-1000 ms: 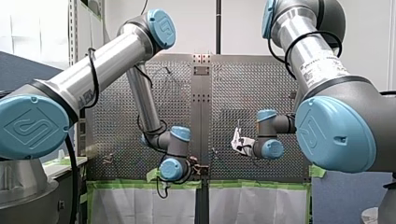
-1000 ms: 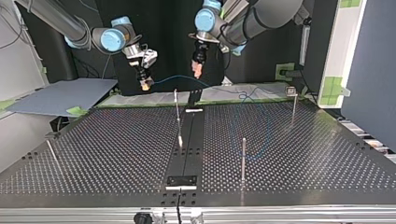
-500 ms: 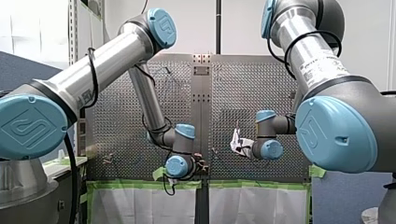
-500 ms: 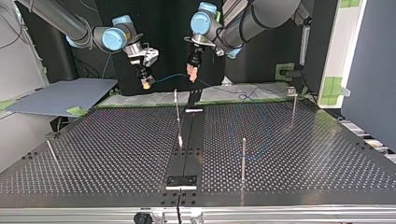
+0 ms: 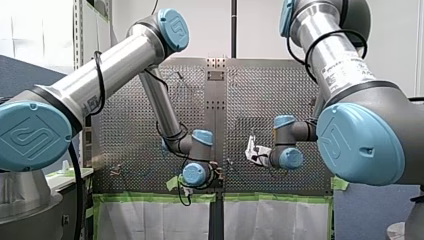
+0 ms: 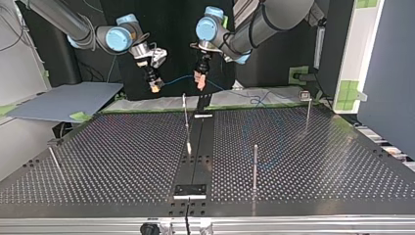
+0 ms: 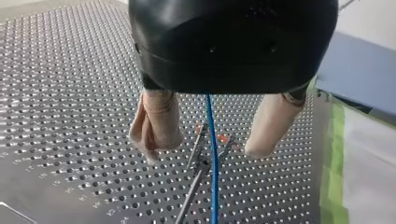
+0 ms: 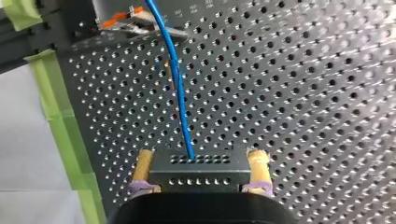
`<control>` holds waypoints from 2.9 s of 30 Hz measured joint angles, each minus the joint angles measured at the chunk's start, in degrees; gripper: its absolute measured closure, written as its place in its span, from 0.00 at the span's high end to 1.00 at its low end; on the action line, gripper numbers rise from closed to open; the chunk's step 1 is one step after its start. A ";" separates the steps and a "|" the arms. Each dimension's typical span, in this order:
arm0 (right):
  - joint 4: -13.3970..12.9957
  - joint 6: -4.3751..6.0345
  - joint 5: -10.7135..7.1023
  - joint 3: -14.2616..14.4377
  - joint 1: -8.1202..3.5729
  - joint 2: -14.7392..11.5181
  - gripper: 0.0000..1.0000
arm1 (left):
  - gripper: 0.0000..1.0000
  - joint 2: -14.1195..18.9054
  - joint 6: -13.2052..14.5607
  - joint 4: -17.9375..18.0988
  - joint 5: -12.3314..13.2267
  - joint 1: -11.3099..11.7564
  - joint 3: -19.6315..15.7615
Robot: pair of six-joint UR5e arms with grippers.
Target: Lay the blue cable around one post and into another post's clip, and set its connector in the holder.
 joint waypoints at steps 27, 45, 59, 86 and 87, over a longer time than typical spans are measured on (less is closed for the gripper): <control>0.00 -0.08 8.68 1.58 -0.89 -3.06 0.19 | 0.13 -0.06 1.61 4.08 -0.65 -0.33 1.56; -3.07 -0.77 14.79 -0.07 -2.70 3.56 0.19 | 0.13 -0.90 2.90 5.01 2.56 0.98 1.72; -2.37 -0.83 14.73 -2.80 -3.56 5.08 0.19 | 0.13 -4.56 3.74 0.63 5.38 2.63 6.84; -1.23 -0.88 14.73 -4.48 -6.28 5.40 0.19 | 0.13 -6.18 4.19 -2.84 6.41 4.94 10.53; -1.24 -0.89 14.73 -4.48 -6.32 5.42 0.19 | 0.13 -6.57 4.22 -2.80 6.50 4.96 10.67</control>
